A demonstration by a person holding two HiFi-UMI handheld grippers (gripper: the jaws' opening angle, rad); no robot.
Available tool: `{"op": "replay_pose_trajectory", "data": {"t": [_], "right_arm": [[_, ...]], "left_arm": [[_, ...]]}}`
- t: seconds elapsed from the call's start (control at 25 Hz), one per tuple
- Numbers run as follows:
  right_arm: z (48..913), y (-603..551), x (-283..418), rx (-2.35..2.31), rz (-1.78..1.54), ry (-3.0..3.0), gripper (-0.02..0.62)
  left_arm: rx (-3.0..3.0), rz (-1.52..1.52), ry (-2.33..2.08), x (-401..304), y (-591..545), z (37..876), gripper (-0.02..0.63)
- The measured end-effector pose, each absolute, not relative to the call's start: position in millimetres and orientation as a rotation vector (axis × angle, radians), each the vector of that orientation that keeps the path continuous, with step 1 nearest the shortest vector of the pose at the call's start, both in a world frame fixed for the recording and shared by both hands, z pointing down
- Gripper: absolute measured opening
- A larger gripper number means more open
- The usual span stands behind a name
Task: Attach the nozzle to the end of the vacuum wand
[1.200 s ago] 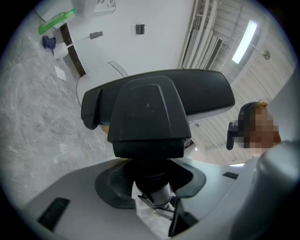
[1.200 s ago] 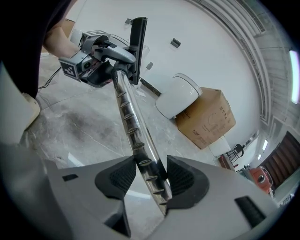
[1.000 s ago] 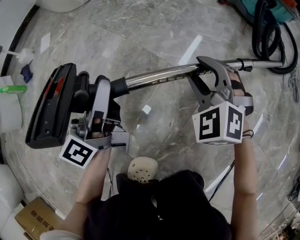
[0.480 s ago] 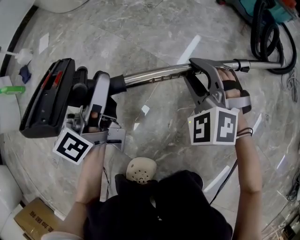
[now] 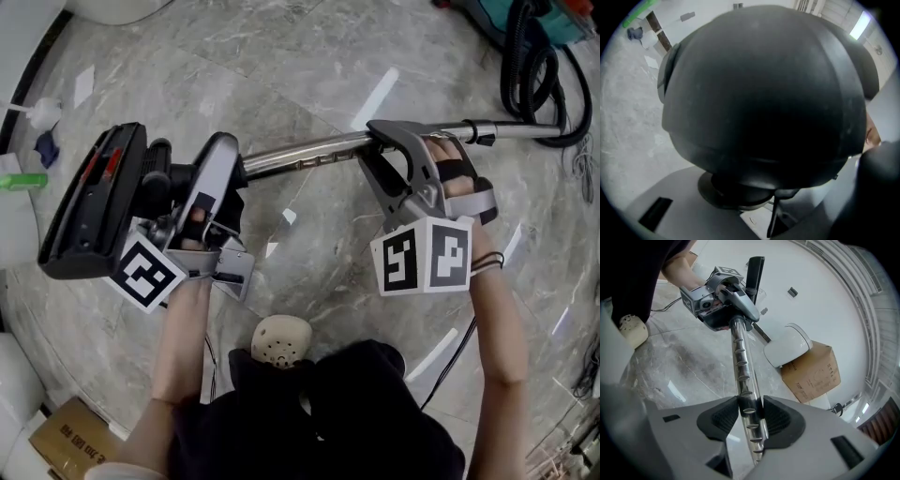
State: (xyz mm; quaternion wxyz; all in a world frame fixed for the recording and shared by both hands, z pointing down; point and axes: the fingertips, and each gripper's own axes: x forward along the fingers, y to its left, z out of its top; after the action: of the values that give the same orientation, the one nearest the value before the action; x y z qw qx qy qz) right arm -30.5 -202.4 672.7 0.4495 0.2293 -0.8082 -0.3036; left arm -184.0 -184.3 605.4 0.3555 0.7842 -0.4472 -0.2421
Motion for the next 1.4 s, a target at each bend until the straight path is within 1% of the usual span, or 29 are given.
{"op": "replay_pose_trajectory", "data": {"t": [0.48,0.8,0.88,1.04,1.08,1.4], "right_arm": [[678.2,-202.4,-33.5,0.605,-0.757,-2.017,0.173],[684.0,-202.3,-33.6,0.605,-0.754,-2.016,0.173],[685.0,-202.6,-33.3,0.609,-0.752,-2.013,0.173],[685.9,-205.3,-33.1,0.626,-0.748,-2.011,0.173],[686.2,-206.6,-33.5,0.629,-0.746,-2.011,0.173],[705.8,-228.8,-47.1,0.611,-0.741,-1.985,0.173]], "left_arm": [[2.002,-0.625,-1.090,-182.8,-187.8,621.4,0.158],[2.022,-0.506,-1.133,-185.4,-184.6,636.7,0.218],[2.005,-0.498,-1.124,-185.2,-182.7,641.4,0.244],[2.001,-0.489,-1.135,-189.7,-181.5,646.9,0.270],[1.999,-0.490,-1.131,-190.7,-181.4,648.5,0.285],[1.914,-0.454,-1.201,-218.3,-182.2,682.7,0.290]]}}
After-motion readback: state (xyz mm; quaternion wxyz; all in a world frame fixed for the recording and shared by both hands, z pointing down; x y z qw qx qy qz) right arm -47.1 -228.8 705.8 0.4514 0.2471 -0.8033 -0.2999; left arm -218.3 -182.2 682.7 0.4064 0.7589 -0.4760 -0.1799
